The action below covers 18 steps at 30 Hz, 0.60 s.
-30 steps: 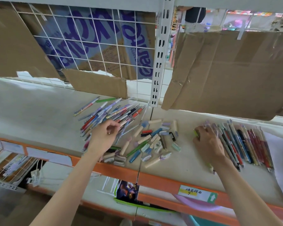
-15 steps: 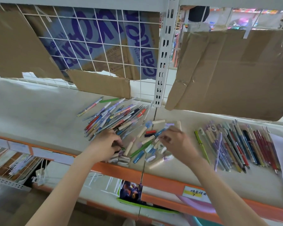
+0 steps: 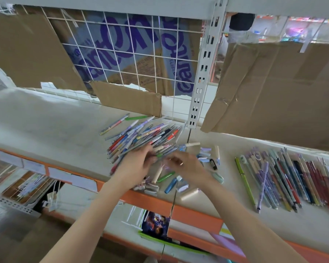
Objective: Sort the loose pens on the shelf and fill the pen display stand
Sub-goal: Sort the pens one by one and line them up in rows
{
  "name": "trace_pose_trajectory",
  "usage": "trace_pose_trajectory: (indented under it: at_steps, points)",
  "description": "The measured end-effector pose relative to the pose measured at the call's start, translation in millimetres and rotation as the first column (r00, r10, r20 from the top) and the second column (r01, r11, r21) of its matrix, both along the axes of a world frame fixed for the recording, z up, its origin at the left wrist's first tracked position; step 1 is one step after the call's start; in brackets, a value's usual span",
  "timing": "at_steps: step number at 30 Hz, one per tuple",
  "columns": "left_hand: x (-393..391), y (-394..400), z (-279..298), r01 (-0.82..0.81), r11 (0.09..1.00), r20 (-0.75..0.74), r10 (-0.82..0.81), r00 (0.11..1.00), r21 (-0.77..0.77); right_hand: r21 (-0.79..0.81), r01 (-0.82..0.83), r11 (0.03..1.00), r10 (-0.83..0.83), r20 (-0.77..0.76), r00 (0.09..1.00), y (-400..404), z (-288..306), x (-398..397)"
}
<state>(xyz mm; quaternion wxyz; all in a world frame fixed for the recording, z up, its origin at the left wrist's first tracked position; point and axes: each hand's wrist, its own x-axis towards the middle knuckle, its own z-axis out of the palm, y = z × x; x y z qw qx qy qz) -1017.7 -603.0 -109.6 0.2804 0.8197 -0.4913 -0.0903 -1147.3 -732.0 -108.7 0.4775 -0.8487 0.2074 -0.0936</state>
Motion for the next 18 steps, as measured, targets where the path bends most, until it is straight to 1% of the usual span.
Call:
trace_pose_trajectory:
  at_steps: [1,2,3,4,5,6,7,8,10,11,12,15,18]
  points:
    - [-6.4,-3.1,3.2,0.039,0.998,-0.074,-0.043,0.996,-0.044,0.230,0.035,0.973,-0.051,0.066,0.996,0.3,2.7,-1.9]
    - [-13.6,-6.4,4.8,0.071,0.993,-0.145,-0.084,0.986,-0.092,0.376,0.042,0.926,-0.088,0.105,0.991,0.2,3.9,-3.4]
    - [-20.7,-10.6,5.3,0.086,0.987,-0.207,-0.114,0.972,-0.139,0.419,0.053,0.907,-0.114,0.121,0.986,-0.6,4.0,-5.1]
    - [-26.3,-14.9,4.4,0.087,0.982,-0.254,-0.129,0.959,-0.170,0.418,0.084,0.904,-0.149,0.124,0.981,-2.2,3.0,-6.6]
    - [-30.7,-19.9,2.5,0.082,0.982,-0.283,-0.128,0.951,-0.169,0.399,0.135,0.907,-0.198,0.120,0.973,-4.9,1.9,-8.8]
    - [-34.0,-24.5,0.6,0.077,0.989,-0.291,-0.112,0.950,-0.130,0.377,0.202,0.904,-0.261,0.112,0.959,-8.7,1.2,-12.0]
    - [-36.3,-28.3,-2.2,0.078,0.995,-0.272,-0.090,0.958,-0.056,0.365,0.270,0.891,-0.326,0.101,0.940,-14.0,-0.1,-15.9]
    - [-37.9,-30.7,-5.7,0.089,0.996,-0.218,-0.079,0.973,0.032,0.374,0.323,0.869,-0.382,0.095,0.919,-19.9,-1.5,-21.1]
    - [-39.8,-33.6,-11.6,0.111,0.980,-0.050,-0.104,0.993,0.168,0.435,0.372,0.820,-0.449,0.087,0.889,-30.2,-3.1,-32.7]
    - [-40.4,-34.7,-13.5,0.116,0.973,0.013,-0.121,0.993,0.201,0.474,0.373,0.797,-0.465,0.088,0.881,-33.8,-4.3,-37.7]
    - [-40.4,-35.8,-14.5,0.115,0.968,0.044,-0.128,0.991,0.221,0.508,0.364,0.781,-0.469,0.092,0.878,-36.4,-5.0,-42.1]
    - [-36.8,-38.7,-12.9,0.101,0.956,0.059,-0.121,0.991,0.274,0.575,0.305,0.760,-0.439,0.106,0.892,-37.6,-6.0,-50.2]
    - [-31.8,-39.7,-12.9,0.109,0.943,0.153,-0.164,0.975,0.314,0.653,0.277,0.705,-0.450,0.109,0.887,-37.7,-6.1,-53.5]
